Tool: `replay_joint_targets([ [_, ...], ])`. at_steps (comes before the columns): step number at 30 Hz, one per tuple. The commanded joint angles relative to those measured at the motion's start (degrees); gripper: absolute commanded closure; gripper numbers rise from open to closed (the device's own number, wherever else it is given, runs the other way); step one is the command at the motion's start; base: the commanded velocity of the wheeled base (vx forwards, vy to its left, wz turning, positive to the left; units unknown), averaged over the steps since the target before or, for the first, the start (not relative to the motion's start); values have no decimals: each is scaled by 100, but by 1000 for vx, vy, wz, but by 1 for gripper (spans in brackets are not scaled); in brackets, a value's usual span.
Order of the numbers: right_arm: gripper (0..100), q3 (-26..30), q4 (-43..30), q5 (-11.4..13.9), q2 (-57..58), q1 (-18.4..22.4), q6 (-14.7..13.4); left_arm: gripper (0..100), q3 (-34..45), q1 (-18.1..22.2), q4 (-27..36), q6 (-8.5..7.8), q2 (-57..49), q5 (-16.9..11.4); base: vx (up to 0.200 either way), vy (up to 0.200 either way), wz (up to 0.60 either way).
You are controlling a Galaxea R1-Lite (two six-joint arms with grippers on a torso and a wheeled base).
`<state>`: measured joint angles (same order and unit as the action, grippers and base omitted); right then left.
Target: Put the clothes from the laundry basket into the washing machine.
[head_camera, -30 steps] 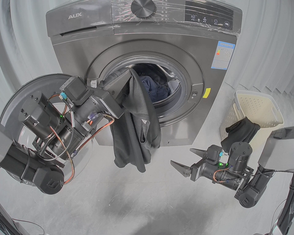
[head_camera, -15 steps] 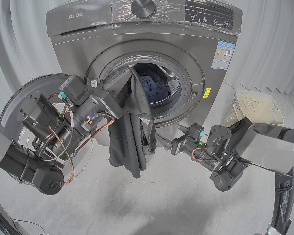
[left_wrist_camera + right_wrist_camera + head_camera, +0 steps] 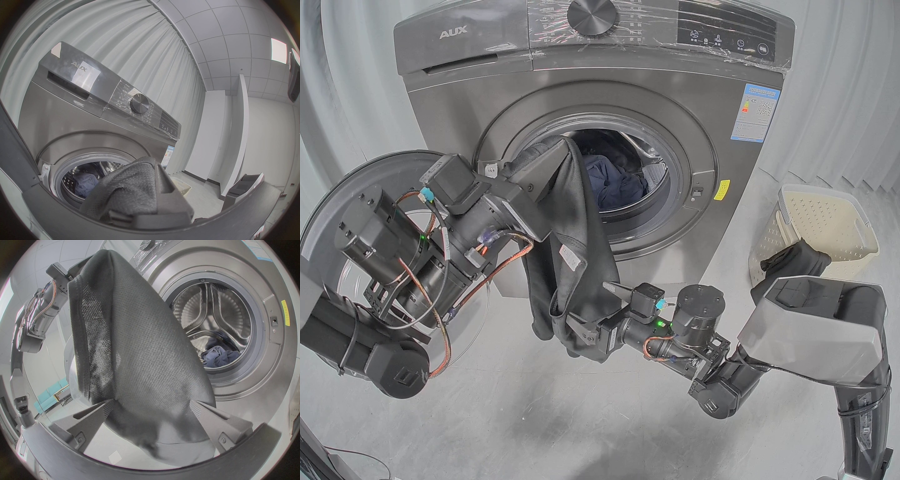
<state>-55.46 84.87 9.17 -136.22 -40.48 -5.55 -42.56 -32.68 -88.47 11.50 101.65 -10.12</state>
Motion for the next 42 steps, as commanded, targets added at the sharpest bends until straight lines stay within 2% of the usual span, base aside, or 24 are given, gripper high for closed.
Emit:
replay_joint_targets([
  [1, 0, -510, -50, -3, -283, -3, 1, 100, 19, -54, -13, 2, -13, 1, 0, 0, 0],
  [9, 0, -1398, -225, -187, -766, 137, 1, 100, 55, -159, -13, 2, -92, -17, 0, 0, 0],
  [15, 0, -1829, -287, -222, -1030, 137, 1, 100, 72, -247, -13, 2, -127, -25, 0, 0, 0],
  [25, 0, -2576, -419, -468, -1267, 137, -25, 100, 169, -493, -13, 55, -233, -87, 0, 0, 0],
  [26, 100, -2602, -410, -477, -1276, 137, -34, 100, 169, -485, -13, 46, -224, -87, 0, 0, 0],
  [33, 100, -2514, -340, -539, -1153, 287, -52, 100, 116, -335, -13, 63, -198, -87, 0, 0, 0],
  [39, 100, -1547, -129, -539, -362, 559, -87, 100, 107, -142, 40, 72, -127, -78, 0, 0, 0],
  [40, 100, -1547, -129, -539, -362, 559, -87, 100, 107, -142, 40, 72, -127, -78, 0, 0, 0],
  [42, 100, -1011, -58, -539, 104, 700, -113, 100, 107, 78, 93, 81, -4, -78, 0, 0, 0],
])
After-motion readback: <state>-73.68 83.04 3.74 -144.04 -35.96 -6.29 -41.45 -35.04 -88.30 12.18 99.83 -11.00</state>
